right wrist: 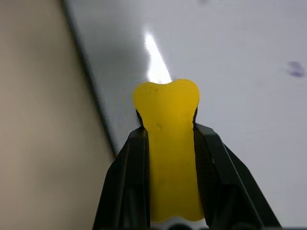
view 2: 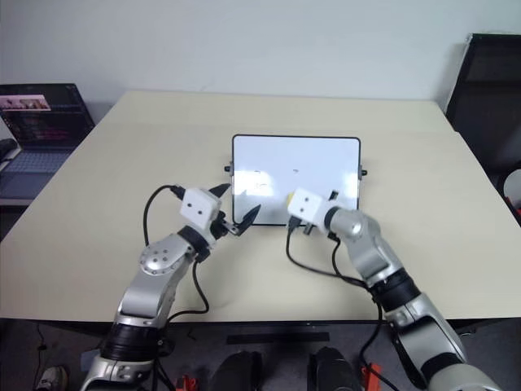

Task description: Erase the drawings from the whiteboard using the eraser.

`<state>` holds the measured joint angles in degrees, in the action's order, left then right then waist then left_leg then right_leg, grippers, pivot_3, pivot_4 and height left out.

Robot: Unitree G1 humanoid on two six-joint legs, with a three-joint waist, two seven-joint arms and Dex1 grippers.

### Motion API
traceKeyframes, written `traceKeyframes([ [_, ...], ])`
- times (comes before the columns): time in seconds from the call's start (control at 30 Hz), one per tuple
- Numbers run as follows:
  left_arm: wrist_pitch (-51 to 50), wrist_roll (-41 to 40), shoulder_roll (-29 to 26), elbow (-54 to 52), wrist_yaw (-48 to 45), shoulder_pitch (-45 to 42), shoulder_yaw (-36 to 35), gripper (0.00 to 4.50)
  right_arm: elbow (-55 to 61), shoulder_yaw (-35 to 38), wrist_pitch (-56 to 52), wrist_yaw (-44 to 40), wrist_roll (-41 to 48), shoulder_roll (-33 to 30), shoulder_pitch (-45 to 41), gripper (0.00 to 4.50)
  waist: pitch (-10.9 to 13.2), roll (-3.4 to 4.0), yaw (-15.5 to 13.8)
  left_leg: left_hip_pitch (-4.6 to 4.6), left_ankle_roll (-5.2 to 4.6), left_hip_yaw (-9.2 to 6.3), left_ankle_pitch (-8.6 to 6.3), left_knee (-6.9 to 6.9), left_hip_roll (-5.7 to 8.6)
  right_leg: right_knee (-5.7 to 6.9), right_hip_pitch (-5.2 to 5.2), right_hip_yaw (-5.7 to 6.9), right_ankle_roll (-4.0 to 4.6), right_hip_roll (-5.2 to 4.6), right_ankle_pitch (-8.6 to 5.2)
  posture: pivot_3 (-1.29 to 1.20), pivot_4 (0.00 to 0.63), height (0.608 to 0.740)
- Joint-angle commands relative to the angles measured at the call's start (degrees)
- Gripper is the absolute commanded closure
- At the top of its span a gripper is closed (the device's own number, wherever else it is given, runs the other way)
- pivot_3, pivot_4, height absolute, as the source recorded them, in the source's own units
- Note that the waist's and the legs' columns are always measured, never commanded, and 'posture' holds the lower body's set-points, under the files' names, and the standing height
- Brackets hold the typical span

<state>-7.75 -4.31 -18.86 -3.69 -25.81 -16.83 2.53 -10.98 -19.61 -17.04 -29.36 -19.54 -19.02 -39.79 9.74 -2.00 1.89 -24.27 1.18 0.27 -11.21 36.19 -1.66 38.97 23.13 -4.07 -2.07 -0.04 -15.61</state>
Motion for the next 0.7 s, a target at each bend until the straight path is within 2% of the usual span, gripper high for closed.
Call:
traceKeyframes([
  [0.03,2.25,0.03,-0.02,0.11,-0.29,-1.13,-0.14,0.00,-3.14,4.56,3.04,4.61,1.17,0.62,-5.54,3.55,0.00,0.00,0.00,-0.01,0.00,0.02,0.00,-0.02,0.00,-0.01,0.01,0.00,0.01,0.00,0.00,0.00,0.150,0.740],
  [0.33,2.66,0.10,0.34,0.16,-0.07,-1.28,0.16,0.00,-14.50,3.43,6.62,6.06,-0.14,1.41,-12.78,3.55,0.01,0.02,0.03,-0.15,0.09,0.01,-0.09,-0.20,-0.01,-0.10,0.13,0.03,0.06,-0.02,-0.02,0.00,0.150,0.740],
  [0.7,1.83,0.11,0.20,-1.78,0.97,-0.13,-0.27,0.00,-9.96,-1.41,3.93,0.63,-2.13,1.11,-6.49,3.55,-0.02,0.01,0.09,-0.06,0.08,-0.01,-0.07,-0.10,-0.02,-0.01,0.05,0.02,0.06,0.00,-0.02,0.00,0.150,0.740],
])
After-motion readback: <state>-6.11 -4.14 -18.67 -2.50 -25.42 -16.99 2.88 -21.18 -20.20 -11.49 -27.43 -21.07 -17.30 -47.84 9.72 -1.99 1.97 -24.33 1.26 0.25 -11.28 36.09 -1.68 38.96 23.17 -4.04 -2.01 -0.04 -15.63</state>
